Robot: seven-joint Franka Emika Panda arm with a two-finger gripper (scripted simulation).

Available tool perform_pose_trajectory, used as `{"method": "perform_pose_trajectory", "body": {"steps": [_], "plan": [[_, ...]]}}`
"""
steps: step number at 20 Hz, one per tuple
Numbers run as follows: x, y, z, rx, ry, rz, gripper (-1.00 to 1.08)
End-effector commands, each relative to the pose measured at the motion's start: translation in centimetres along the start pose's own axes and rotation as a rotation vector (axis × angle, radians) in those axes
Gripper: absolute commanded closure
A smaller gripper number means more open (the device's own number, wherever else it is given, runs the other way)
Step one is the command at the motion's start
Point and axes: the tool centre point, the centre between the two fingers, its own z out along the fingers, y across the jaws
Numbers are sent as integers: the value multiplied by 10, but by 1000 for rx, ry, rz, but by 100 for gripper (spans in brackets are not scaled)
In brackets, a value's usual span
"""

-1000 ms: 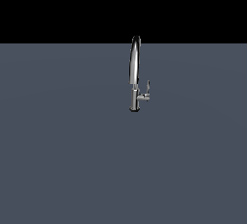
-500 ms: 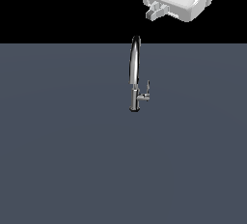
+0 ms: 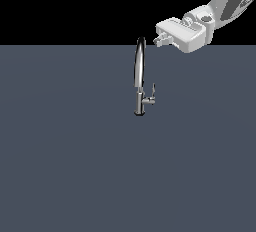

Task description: Turn on the faucet by rotating a designated handle.

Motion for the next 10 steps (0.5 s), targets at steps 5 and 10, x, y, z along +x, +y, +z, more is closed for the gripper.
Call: {"method": "perform_pose_trajectory", "body": {"steps": [5, 10], "plan": [[60, -1, 10, 134, -126, 138, 108], [103, 3, 22, 232, -215, 239, 108]]}}
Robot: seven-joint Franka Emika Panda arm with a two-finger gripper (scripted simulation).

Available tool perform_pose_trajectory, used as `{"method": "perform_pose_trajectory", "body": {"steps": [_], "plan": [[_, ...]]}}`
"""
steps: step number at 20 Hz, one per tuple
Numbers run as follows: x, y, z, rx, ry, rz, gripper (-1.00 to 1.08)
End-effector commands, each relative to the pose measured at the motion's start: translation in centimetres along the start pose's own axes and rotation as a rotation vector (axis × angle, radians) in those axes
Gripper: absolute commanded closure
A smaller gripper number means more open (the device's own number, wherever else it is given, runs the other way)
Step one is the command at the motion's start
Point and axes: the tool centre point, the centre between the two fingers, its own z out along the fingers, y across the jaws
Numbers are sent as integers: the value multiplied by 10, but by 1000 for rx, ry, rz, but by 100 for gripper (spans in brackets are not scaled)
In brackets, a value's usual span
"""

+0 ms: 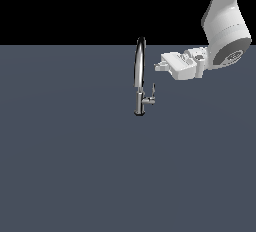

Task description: Turn on the faucet by rotating a designated handle.

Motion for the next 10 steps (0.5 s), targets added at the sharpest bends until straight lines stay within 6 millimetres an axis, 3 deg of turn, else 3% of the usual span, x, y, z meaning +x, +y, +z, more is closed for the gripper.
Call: {"method": "perform_pose_trajectory", "body": {"steps": [1, 10], "plan": [[21, -2, 3, 47, -43, 48, 108], [71, -1, 15, 156, -143, 161, 108]]}}
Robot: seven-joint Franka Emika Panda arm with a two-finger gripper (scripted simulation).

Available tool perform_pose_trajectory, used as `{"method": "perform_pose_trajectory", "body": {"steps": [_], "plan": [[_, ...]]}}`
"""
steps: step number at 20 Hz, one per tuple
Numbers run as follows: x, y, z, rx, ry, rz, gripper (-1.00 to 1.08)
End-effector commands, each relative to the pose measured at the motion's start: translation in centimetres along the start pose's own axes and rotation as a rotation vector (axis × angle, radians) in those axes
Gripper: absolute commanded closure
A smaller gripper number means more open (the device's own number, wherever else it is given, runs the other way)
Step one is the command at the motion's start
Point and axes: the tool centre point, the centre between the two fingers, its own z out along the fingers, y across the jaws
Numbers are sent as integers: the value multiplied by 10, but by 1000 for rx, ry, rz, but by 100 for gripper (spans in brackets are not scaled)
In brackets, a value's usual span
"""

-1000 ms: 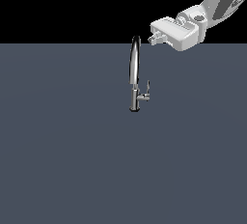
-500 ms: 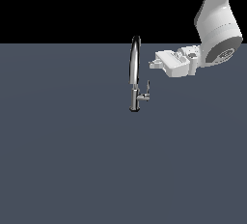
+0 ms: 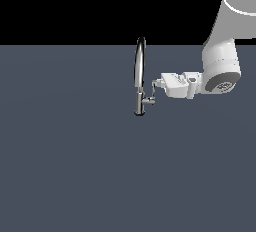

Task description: Turn on the faucet by rotating a designated handle.

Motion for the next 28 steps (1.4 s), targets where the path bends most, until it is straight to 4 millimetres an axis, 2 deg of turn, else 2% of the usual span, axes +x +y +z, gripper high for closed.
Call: {"method": "perform_pose_trajectory", "body": {"steps": [1, 9, 28], "plan": [[8, -1, 2, 20, -18, 19, 108], [12, -1, 3, 28, -25, 27, 108], [2, 36, 4, 28, -26, 27, 108]]}}
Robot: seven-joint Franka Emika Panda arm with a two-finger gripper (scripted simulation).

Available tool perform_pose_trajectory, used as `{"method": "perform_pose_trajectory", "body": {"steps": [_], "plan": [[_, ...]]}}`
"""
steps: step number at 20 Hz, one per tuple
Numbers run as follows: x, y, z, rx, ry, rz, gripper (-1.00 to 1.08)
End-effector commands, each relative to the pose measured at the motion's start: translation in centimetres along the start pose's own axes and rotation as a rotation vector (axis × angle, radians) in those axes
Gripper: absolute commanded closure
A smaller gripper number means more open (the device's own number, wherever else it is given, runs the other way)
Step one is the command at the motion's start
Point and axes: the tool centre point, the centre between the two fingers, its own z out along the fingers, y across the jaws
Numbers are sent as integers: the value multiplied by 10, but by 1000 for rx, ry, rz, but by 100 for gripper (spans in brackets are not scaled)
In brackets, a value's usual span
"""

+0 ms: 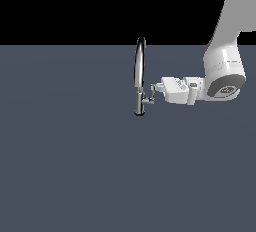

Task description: Turn on the faucet by rotating a designated handle.

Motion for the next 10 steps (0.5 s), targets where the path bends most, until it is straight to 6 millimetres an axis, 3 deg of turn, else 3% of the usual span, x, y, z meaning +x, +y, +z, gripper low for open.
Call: {"method": "perform_pose_trajectory", "body": {"steps": [1, 10], "plan": [[-5, 7, -1, -6, -4, -1, 108], [1, 22, 4, -8, -5, -1, 108]]}}
